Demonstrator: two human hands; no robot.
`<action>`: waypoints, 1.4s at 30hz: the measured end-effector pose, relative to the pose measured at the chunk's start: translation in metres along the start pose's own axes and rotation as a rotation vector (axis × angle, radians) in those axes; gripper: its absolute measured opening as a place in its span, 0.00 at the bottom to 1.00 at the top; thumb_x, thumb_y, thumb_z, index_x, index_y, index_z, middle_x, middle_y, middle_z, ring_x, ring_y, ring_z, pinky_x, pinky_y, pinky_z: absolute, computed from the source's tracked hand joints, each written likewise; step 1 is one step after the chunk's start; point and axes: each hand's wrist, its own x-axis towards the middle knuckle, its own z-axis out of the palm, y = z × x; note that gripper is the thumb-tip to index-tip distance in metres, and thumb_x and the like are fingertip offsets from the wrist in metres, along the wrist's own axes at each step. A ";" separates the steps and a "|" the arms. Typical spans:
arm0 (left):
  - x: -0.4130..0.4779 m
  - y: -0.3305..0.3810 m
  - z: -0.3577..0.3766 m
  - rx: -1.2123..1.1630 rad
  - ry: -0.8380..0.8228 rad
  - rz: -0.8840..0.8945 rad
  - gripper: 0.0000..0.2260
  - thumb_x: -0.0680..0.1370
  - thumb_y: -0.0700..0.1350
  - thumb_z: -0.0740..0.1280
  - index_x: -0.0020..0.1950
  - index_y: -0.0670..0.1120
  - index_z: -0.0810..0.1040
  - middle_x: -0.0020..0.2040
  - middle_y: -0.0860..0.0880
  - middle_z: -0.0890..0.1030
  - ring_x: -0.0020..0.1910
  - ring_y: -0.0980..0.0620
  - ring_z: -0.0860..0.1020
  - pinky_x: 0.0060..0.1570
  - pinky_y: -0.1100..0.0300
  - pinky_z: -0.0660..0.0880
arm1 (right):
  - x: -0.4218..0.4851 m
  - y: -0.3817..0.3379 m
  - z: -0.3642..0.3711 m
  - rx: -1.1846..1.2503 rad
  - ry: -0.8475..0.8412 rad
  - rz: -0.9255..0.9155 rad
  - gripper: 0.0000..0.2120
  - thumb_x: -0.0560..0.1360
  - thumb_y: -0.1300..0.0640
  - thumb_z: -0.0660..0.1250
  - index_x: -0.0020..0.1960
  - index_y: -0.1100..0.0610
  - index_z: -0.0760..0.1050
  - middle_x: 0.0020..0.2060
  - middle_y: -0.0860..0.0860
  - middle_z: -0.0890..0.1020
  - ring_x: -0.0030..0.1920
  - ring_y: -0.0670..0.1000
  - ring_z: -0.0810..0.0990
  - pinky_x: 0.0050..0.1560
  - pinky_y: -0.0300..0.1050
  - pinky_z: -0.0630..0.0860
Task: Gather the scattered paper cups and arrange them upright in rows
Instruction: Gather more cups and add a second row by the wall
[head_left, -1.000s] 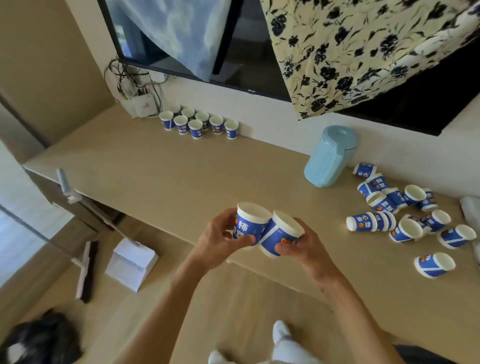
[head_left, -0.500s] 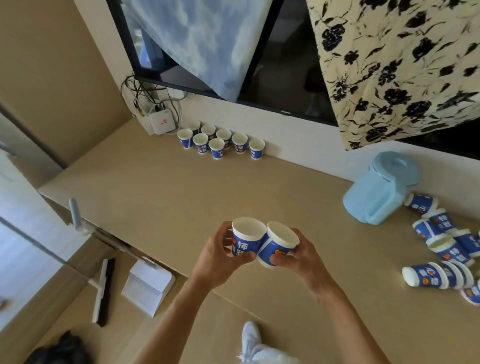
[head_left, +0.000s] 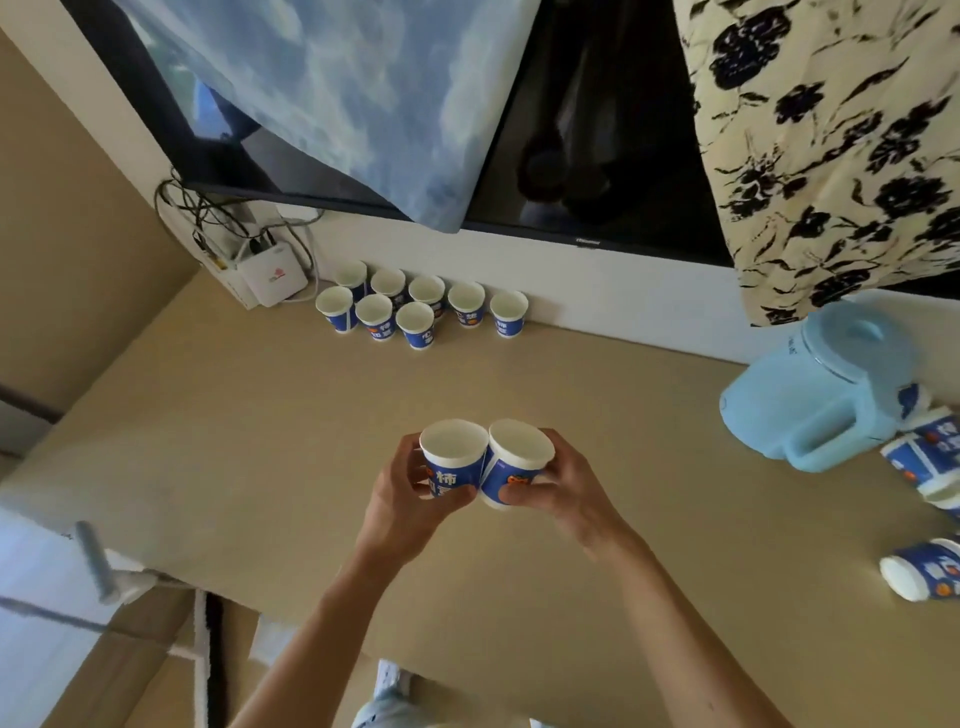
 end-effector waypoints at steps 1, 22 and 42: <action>0.013 -0.006 -0.006 0.008 -0.027 0.001 0.27 0.65 0.44 0.81 0.60 0.55 0.76 0.51 0.60 0.85 0.48 0.58 0.84 0.44 0.67 0.79 | 0.009 0.002 0.006 -0.009 0.031 0.010 0.27 0.60 0.51 0.80 0.58 0.43 0.78 0.52 0.44 0.85 0.52 0.46 0.83 0.51 0.40 0.79; 0.174 -0.132 -0.089 -0.113 -0.063 0.148 0.30 0.60 0.55 0.79 0.60 0.62 0.75 0.54 0.60 0.84 0.51 0.60 0.84 0.47 0.64 0.79 | 0.217 0.090 0.090 -0.109 0.600 -0.153 0.26 0.62 0.56 0.78 0.56 0.44 0.73 0.49 0.40 0.83 0.47 0.42 0.81 0.48 0.35 0.76; 0.229 -0.164 -0.059 -0.137 -0.064 0.301 0.27 0.62 0.48 0.80 0.58 0.58 0.75 0.51 0.63 0.84 0.50 0.61 0.83 0.46 0.75 0.75 | 0.333 0.110 0.083 -0.325 0.706 -0.273 0.26 0.64 0.58 0.78 0.59 0.52 0.74 0.51 0.45 0.84 0.46 0.43 0.82 0.48 0.42 0.79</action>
